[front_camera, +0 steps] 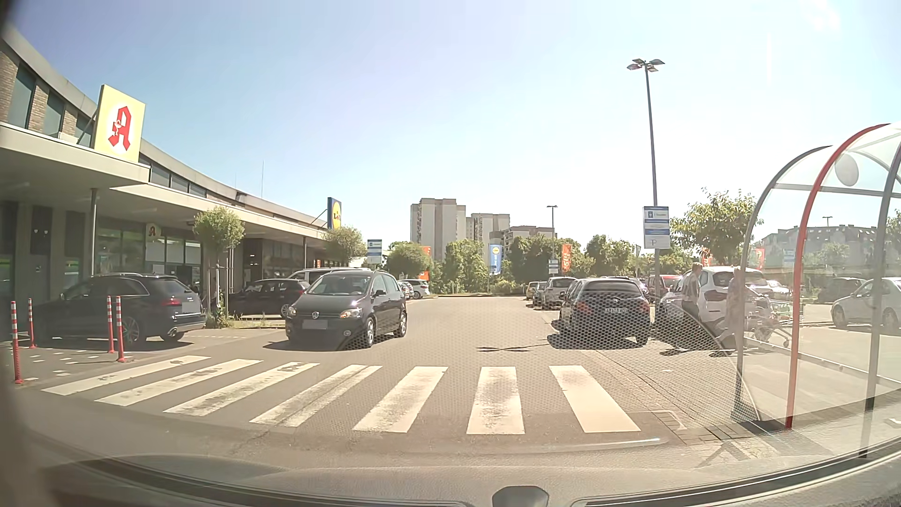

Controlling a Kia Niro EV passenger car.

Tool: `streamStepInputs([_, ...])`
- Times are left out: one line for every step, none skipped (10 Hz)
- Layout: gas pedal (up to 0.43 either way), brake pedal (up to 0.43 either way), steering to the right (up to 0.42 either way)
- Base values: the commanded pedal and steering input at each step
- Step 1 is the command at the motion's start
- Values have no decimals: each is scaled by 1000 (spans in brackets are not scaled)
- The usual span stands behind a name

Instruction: Follow the waypoints while adhering to traffic rules and regulations

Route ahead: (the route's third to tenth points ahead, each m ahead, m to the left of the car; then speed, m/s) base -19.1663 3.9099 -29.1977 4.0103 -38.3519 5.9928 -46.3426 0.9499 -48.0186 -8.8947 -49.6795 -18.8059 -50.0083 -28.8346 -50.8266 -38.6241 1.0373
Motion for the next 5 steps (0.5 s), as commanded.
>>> streamStepInputs([0, 348, -1])
streamStepInputs([0, 323, -1])
streamStepInputs([0, 311, -1])
streamStepInputs([0, 311, -1])
streamStepInputs([0, 293, -1])
